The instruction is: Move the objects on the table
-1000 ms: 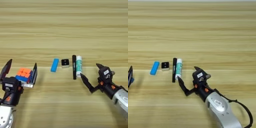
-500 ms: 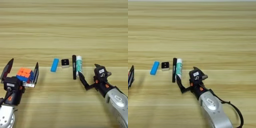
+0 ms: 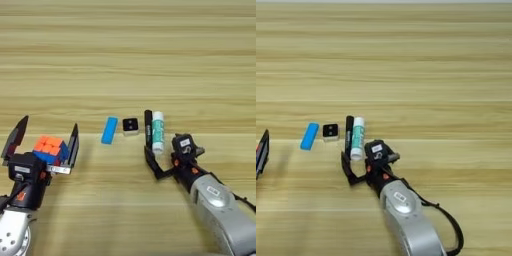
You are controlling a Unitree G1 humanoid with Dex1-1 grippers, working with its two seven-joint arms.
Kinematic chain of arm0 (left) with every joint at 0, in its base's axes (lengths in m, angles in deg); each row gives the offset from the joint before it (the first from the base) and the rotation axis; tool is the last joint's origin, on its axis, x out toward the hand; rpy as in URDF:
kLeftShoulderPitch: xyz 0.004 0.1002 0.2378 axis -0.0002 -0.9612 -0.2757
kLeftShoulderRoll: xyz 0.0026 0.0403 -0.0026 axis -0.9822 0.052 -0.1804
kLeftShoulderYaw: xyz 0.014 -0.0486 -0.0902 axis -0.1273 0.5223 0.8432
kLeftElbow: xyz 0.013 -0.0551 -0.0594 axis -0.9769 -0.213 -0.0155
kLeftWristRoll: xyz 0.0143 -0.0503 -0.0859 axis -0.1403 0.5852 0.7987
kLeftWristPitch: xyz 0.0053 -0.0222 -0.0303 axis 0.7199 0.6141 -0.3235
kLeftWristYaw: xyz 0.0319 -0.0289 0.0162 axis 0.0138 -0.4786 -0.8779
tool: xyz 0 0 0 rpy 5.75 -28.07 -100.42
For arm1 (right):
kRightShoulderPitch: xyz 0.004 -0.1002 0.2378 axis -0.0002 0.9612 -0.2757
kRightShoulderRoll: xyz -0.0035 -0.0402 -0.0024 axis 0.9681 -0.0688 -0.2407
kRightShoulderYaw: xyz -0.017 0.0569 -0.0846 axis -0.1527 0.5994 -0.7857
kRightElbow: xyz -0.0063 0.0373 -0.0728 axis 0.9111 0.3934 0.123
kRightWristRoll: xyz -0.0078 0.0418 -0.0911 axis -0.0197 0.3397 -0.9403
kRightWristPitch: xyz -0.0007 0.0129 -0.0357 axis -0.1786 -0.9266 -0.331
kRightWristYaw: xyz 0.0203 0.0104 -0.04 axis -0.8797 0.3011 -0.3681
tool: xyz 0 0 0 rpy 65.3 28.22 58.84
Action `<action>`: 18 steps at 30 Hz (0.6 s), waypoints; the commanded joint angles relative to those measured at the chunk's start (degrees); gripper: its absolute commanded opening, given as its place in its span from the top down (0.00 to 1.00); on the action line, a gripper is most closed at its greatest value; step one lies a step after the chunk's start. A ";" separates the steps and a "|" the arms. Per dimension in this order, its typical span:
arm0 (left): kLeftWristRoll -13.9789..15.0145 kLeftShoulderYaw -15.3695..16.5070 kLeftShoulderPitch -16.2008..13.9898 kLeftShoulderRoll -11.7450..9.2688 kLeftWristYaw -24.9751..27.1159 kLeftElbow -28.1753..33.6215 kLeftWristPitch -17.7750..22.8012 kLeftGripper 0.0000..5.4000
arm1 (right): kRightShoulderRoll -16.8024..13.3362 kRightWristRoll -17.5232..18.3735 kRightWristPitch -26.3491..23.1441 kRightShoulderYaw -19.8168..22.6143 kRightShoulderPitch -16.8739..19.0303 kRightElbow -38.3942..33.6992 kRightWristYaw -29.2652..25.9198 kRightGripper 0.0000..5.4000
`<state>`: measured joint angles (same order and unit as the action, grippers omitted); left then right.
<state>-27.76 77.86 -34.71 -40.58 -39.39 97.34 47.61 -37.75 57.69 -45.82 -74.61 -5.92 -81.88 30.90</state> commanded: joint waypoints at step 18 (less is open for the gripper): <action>-0.48 -0.43 -0.54 -0.12 -0.13 0.94 -0.12 0.00 | 3.75 -0.89 5.34 4.42 -4.65 10.71 2.34 0.04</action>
<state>-27.79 77.50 -34.92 -40.55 -39.41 97.45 47.61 -34.37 57.06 -40.44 -70.42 -10.23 -72.31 33.15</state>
